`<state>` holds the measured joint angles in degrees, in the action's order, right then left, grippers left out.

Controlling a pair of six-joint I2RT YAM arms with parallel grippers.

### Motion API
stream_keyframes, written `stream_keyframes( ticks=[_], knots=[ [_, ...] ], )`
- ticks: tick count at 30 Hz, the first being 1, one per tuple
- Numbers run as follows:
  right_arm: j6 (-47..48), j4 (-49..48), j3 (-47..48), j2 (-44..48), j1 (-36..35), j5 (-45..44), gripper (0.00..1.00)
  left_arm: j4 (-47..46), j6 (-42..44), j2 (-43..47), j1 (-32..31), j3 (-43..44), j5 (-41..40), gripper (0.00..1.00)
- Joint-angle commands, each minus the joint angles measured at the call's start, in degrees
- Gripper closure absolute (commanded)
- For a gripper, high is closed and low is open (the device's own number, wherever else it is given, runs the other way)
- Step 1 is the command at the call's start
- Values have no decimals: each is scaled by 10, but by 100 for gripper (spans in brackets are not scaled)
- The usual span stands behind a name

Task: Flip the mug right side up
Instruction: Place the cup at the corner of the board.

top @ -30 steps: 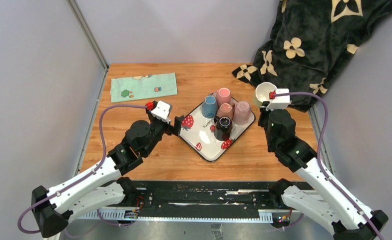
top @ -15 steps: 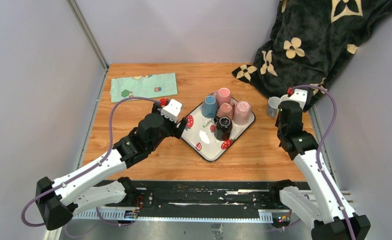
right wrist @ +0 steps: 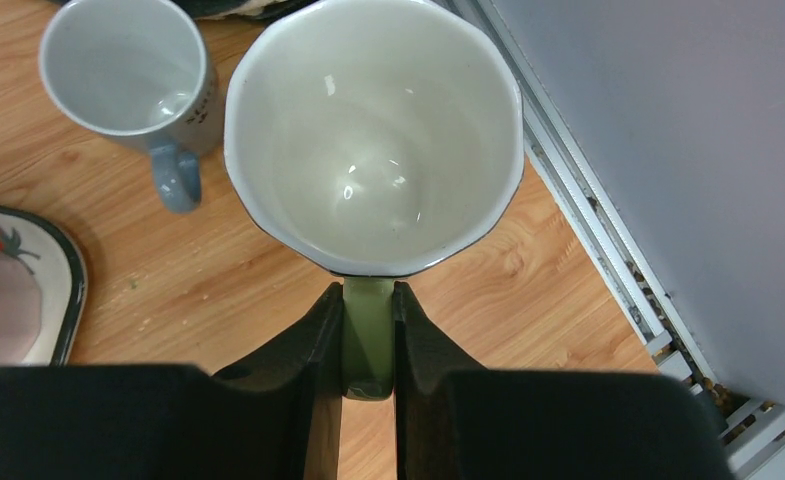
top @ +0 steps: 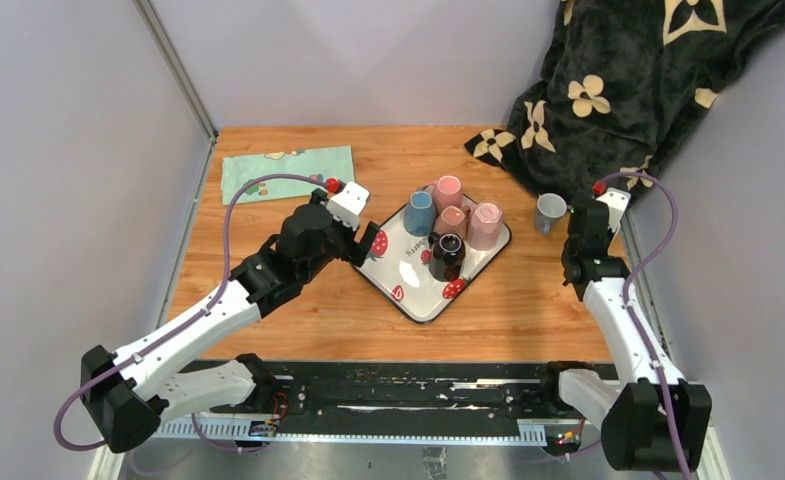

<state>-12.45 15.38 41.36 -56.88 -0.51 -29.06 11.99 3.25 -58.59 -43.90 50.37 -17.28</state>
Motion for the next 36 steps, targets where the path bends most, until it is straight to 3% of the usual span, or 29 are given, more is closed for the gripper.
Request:
stream_keyframes(
  ticks=[1, 18, 36],
  knots=[
    [-8, -112, -5, -16, 35, 6, 100, 7, 0, 11, 14, 4, 28, 10],
    [44, -271, -8, -126, 84, 88, 100, 6, -10, 22, 27, -4, 37, 9],
    [56, -267, -3, -170, 89, 103, 100, 5, -12, 17, 29, -1, 52, 9]
  ],
)
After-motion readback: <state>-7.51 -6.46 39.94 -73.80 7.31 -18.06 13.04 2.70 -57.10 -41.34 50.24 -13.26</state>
